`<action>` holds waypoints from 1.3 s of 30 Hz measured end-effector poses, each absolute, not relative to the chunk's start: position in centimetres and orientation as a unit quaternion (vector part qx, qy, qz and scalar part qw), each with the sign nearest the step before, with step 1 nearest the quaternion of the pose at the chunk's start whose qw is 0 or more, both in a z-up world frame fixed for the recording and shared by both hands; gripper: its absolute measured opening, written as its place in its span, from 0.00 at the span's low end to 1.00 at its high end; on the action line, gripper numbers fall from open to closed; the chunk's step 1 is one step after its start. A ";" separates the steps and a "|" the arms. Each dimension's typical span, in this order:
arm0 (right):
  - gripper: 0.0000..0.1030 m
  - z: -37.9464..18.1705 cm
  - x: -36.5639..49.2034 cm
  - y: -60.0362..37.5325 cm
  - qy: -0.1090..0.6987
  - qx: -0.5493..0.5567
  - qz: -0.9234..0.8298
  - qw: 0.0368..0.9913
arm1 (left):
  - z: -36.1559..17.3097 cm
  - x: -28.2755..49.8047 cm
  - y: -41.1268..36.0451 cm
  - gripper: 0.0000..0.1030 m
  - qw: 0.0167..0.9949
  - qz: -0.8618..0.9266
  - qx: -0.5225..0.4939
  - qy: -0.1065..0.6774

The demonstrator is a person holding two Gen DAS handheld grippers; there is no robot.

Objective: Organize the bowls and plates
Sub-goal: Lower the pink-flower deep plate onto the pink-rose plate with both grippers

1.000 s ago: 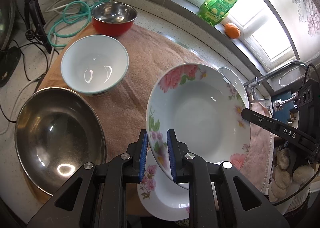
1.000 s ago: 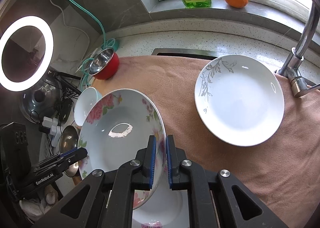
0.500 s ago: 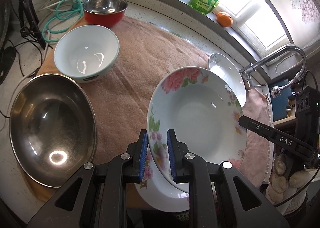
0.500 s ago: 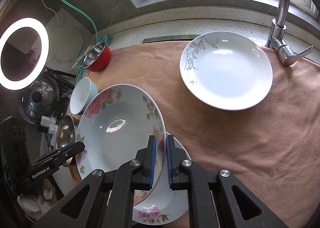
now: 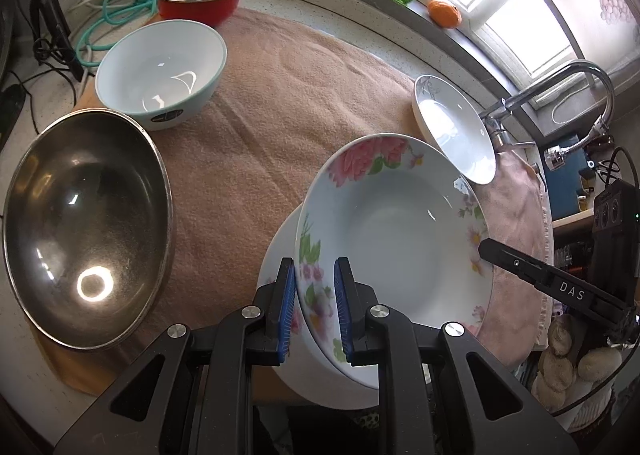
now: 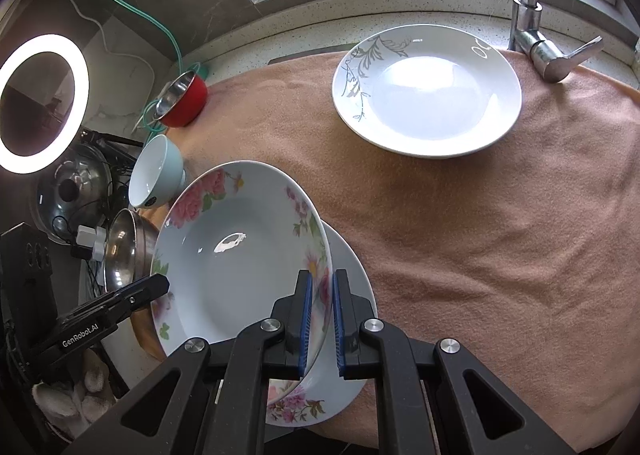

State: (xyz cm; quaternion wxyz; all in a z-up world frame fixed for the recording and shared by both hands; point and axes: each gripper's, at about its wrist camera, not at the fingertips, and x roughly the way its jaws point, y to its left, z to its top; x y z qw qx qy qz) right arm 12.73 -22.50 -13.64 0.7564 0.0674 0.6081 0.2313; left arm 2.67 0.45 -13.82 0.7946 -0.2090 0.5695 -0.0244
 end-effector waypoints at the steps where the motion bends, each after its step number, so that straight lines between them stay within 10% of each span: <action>1: 0.09 -13.8 12.6 -22.6 0.609 0.068 0.230 0.756 | -13.9 2.6 0.3 0.17 0.794 -0.025 -0.209 0.570; 39: 0.09 -17.0 10.3 -22.6 0.630 0.060 0.214 0.744 | -16.0 1.5 -0.7 0.17 0.782 -0.020 -0.191 0.592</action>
